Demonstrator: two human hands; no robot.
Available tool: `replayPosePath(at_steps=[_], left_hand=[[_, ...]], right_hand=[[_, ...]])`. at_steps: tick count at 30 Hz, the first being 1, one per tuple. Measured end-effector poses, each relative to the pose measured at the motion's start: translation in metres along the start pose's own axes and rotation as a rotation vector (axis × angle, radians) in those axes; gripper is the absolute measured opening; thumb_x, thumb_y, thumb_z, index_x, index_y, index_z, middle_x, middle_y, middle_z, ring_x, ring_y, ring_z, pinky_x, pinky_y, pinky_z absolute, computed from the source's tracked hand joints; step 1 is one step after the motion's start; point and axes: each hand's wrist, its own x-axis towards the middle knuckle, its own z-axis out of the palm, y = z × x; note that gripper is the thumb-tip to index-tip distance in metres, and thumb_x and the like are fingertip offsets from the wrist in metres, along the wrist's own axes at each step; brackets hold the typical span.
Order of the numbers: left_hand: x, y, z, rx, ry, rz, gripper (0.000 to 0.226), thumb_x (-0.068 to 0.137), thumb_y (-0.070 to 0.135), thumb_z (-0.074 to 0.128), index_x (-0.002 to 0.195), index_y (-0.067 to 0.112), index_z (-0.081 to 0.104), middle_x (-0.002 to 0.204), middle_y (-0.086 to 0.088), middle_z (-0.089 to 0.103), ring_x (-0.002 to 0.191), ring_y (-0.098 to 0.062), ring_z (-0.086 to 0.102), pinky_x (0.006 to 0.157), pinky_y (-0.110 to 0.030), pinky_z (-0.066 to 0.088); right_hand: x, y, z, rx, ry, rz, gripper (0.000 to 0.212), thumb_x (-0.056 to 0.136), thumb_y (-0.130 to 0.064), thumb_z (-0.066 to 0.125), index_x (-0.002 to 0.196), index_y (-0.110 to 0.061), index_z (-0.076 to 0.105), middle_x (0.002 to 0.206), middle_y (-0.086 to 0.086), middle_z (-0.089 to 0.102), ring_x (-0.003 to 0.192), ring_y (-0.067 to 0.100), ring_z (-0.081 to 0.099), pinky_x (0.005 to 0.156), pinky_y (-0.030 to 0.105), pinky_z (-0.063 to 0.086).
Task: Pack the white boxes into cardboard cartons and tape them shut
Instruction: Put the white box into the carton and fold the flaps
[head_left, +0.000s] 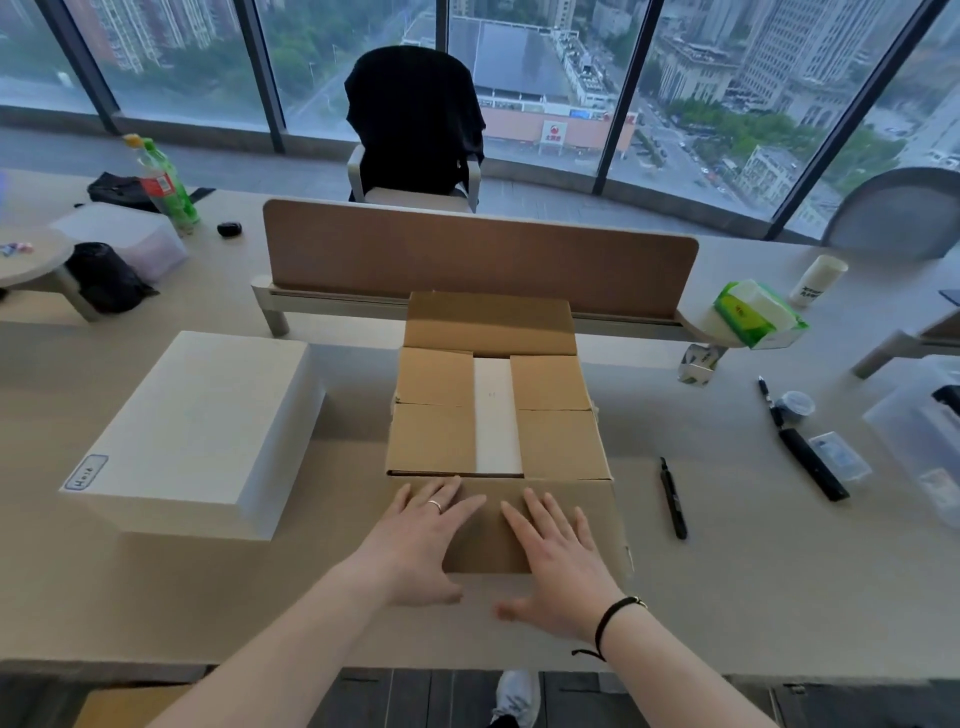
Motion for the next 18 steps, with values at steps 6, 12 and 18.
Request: replayPosePath(at_steps=[6, 12, 18], left_hand=[[-0.006, 0.001, -0.022, -0.010, 0.061, 0.003, 0.078, 0.083, 0.042, 0.063, 0.154, 0.038, 0.031, 0.163, 0.007, 0.030, 0.149, -0.014, 0.026, 0.125, -0.037, 0.010], [-0.003, 0.004, -0.057, -0.076, 0.235, -0.082, 0.047, 0.089, 0.038, 0.057, 0.136, 0.036, 0.058, 0.126, 0.010, 0.067, 0.111, -0.017, 0.062, 0.090, -0.031, 0.050], [0.026, 0.002, -0.073, -0.006, 0.608, -0.198, 0.043, 0.090, 0.048, 0.059, 0.128, 0.029, 0.066, 0.121, 0.007, 0.071, 0.113, -0.016, 0.064, 0.105, -0.035, 0.042]], right_hand=[[-0.007, 0.000, -0.014, 0.016, 0.187, 0.037, 0.065, 0.098, -0.031, 0.049, 0.156, -0.031, 0.020, 0.168, -0.001, 0.010, 0.156, 0.019, -0.004, 0.125, 0.046, -0.008], [0.007, 0.011, -0.059, 0.041, 0.376, -0.005, 0.047, 0.095, -0.032, 0.054, 0.141, -0.029, 0.050, 0.158, -0.006, 0.038, 0.153, 0.015, 0.018, 0.125, 0.037, 0.009], [0.043, 0.031, -0.080, -0.005, 0.613, 0.033, 0.051, 0.092, -0.052, 0.060, 0.135, -0.024, 0.057, 0.152, 0.002, 0.048, 0.151, 0.024, 0.027, 0.125, 0.046, 0.011]])
